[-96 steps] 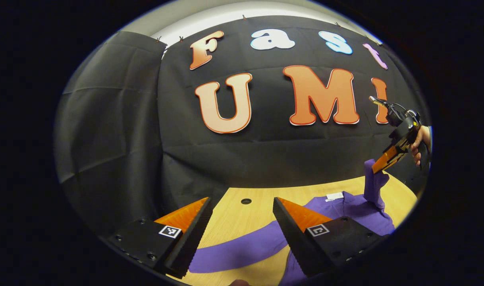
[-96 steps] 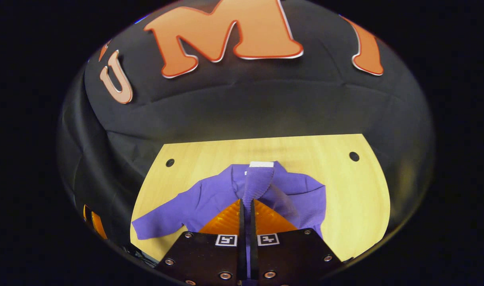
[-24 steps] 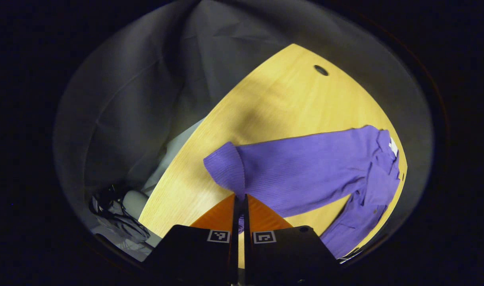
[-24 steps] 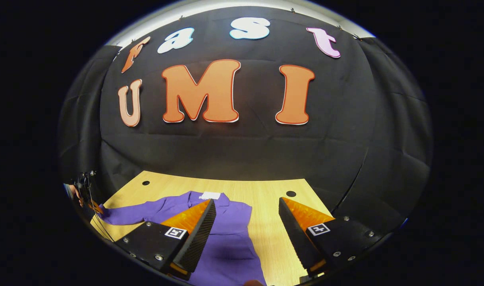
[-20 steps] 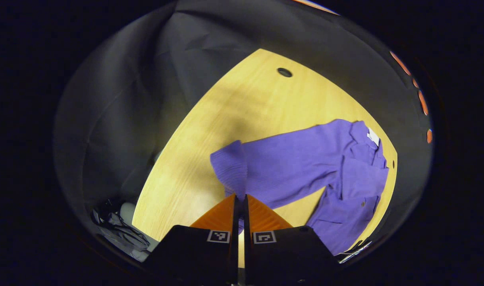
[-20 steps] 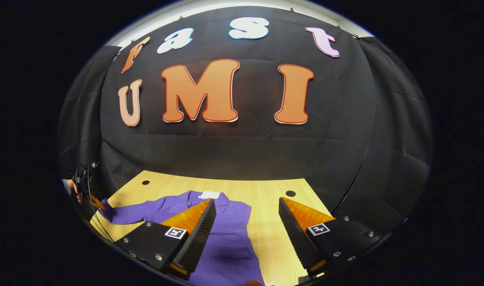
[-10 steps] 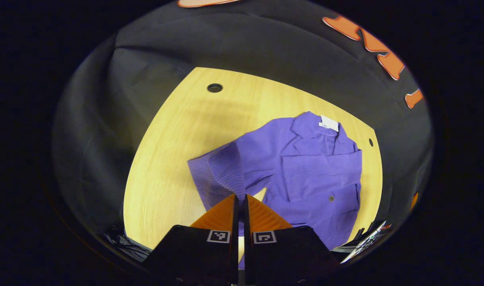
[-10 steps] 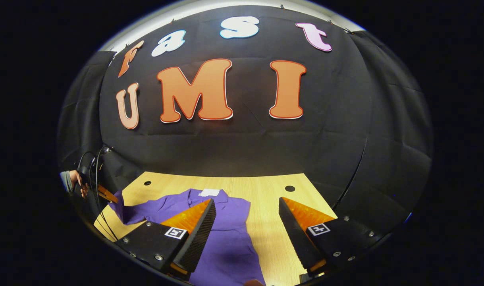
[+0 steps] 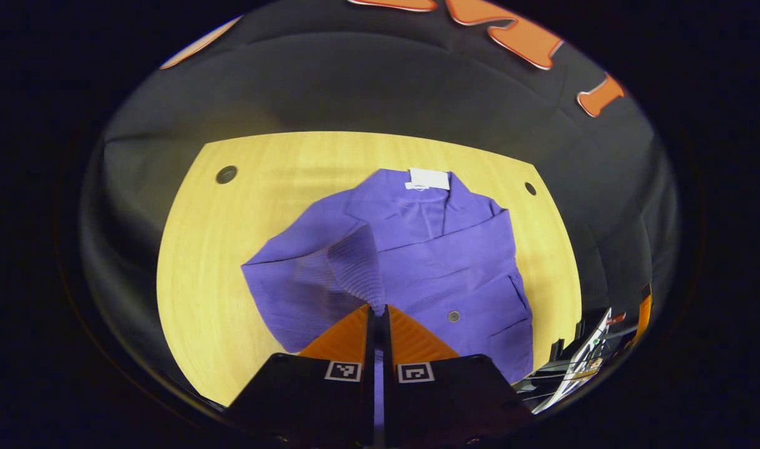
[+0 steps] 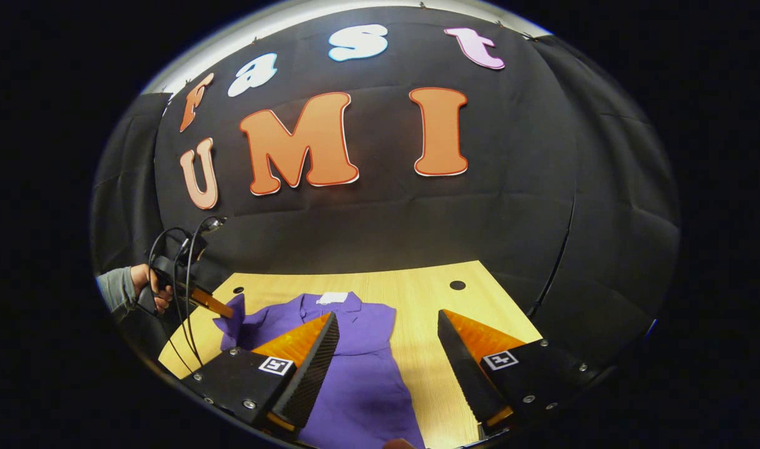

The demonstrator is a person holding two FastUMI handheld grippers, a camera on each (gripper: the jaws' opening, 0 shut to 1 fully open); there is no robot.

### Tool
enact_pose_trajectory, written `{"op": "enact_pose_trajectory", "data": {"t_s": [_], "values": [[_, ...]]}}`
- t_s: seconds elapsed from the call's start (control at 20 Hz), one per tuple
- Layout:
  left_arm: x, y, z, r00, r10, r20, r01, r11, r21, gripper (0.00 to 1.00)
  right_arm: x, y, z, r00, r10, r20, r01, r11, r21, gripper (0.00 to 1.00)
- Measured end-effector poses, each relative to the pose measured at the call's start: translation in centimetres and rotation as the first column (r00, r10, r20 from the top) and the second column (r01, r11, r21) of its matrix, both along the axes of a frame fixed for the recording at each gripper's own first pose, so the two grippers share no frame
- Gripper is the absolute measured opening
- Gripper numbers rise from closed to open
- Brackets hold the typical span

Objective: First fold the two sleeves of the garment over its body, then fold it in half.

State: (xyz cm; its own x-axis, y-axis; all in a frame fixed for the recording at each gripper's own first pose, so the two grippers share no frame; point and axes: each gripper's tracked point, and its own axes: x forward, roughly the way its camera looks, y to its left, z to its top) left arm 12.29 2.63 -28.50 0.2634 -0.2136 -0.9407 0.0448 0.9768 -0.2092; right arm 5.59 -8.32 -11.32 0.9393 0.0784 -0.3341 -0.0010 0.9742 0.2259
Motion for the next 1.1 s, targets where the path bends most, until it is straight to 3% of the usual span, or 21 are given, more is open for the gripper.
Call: {"op": "enact_pose_trajectory", "data": {"t_s": [0.3, 0.7, 0.9, 1.1], "values": [[2.4, -7.8, -1.3, 0.988, -0.153, -0.019, 0.154, 0.988, 0.025, 0.07, -1.3, -2.7, -1.2, 0.999, -0.038, -0.026, 0.038, 0.999, 0.006, 0.95], [4.9, -19.1, -2.7, 0.931, -0.364, -0.015, 0.364, 0.928, 0.075, 0.07, -3.5, -5.0, -3.6, 0.995, -0.067, -0.069, 0.07, 0.996, 0.048, 0.95], [5.2, -24.2, -3.8, 0.919, -0.395, 0.015, 0.392, 0.916, 0.078, 0.07, -4.1, -6.1, -4.5, 0.994, -0.069, -0.09, 0.073, 0.996, 0.044, 0.95], [6.9, -26.0, -4.3, 0.915, -0.389, 0.103, 0.377, 0.918, 0.121, 0.09, -4.1, -6.3, -4.5, 0.994, -0.062, -0.095, 0.066, 0.997, 0.045, 0.95]]}}
